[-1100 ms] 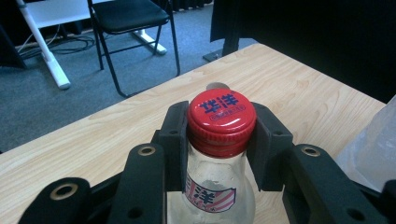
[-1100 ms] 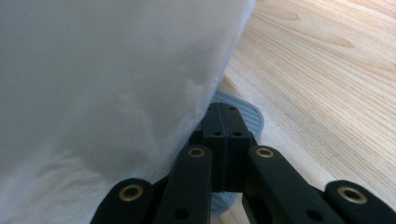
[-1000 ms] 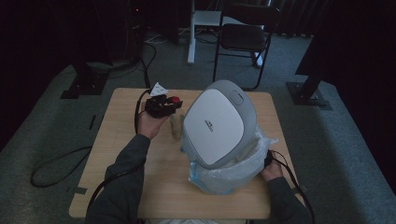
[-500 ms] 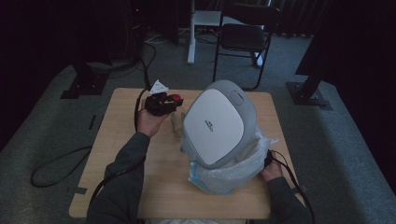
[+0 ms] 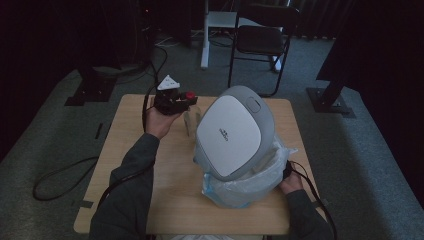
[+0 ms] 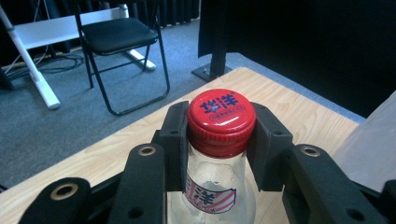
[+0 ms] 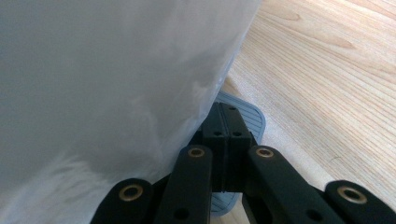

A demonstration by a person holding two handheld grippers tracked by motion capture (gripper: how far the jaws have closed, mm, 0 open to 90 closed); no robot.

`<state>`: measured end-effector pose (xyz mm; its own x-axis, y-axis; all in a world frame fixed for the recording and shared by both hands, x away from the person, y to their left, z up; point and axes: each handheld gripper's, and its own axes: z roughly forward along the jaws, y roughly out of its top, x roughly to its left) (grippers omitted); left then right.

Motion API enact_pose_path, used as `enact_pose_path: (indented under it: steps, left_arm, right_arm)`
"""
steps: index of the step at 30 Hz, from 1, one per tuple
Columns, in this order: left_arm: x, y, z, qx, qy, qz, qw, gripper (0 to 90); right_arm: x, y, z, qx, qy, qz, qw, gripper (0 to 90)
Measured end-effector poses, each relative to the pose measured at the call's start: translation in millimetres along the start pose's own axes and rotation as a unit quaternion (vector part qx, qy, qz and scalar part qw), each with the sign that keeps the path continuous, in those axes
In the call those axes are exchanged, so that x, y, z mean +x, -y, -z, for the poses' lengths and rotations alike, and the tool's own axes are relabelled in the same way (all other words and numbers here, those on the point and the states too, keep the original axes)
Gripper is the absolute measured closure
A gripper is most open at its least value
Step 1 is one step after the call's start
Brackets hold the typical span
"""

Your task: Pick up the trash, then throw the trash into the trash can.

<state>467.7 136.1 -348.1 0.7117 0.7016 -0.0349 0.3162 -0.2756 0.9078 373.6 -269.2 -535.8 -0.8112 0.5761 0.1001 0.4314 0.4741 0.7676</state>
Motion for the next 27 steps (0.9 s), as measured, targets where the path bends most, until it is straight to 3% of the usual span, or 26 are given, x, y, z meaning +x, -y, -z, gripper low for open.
enact_pose_path:
  steps: [12,27]
  left_arm:
    - [-5.2,-34.5,10.5,-0.018,0.027,-0.016,0.9993,63.1]
    - [-24.5,-88.3,18.1,-0.029,0.055,-0.053,0.9967,63.2]
  right_arm:
    - [-0.1,0.3,0.0,-0.001,0.000,-0.001,1.0000,90.0]
    - [-0.4,-0.1,0.0,0.001,-0.002,-0.002,1.0000,90.0]
